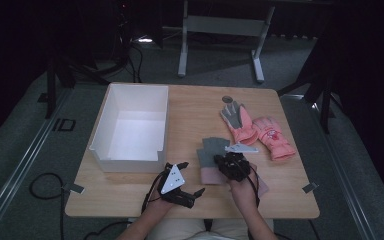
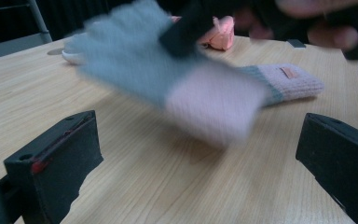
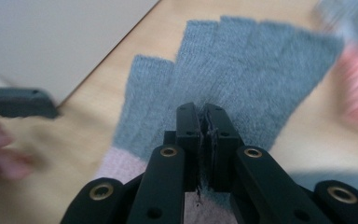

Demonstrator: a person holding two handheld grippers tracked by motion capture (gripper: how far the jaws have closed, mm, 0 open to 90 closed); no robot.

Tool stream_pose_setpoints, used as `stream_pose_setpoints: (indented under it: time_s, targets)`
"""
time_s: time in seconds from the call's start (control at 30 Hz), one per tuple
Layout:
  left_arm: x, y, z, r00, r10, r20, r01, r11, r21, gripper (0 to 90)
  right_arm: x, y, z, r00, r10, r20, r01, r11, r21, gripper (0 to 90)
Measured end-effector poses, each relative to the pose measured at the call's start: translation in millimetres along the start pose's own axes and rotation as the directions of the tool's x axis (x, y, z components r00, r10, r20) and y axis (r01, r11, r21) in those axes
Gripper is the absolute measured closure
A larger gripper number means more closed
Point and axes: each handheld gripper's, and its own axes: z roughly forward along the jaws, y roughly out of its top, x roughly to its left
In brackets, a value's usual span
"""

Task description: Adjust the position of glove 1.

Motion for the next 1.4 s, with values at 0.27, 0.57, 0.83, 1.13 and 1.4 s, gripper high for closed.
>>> stream_pose_setpoints:
  time_s: [0.27, 0.57, 0.83, 1.13, 1.4]
  targets:
    - [0.6, -0.2, 0.7, 1.0000, -0.009, 0.003, 0.009, 0.9999, 0.005, 0.0, 10.9, -25.0, 19.8, 0.9998, 0.017, -0.007, -0.017, 0.9977, 0.066, 85.5]
    - [0.8, -0.2, 0.6, 0.9999, -0.008, -0.006, 0.008, 0.9999, 0.015, 0.0, 12.1, -39.1, 36.9, 0.9991, 0.041, -0.012, -0.040, 0.9940, 0.102, 84.2]
    - [0.3, -0.2, 0.7, 1.0000, -0.006, -0.007, 0.006, 0.9999, 0.013, 0.0, 10.0, -34.7, 31.0, 0.9997, 0.023, -0.004, -0.022, 0.9961, 0.085, 76.9]
    - [0.0, -0.2, 0.7, 1.0000, -0.004, -0.007, 0.004, 0.9999, 0.015, 0.0, -54.4, -19.0, -25.5, 0.9735, -0.211, -0.089, 0.216, 0.9747, 0.056, 66.8]
    - [0.5, 0.0, 1.4, 0.9999, -0.012, 0.000, 0.012, 0.9998, 0.013, 0.0, -97.9, -31.1, -43.9, 0.9405, -0.317, -0.123, 0.329, 0.9393, 0.098, 67.2]
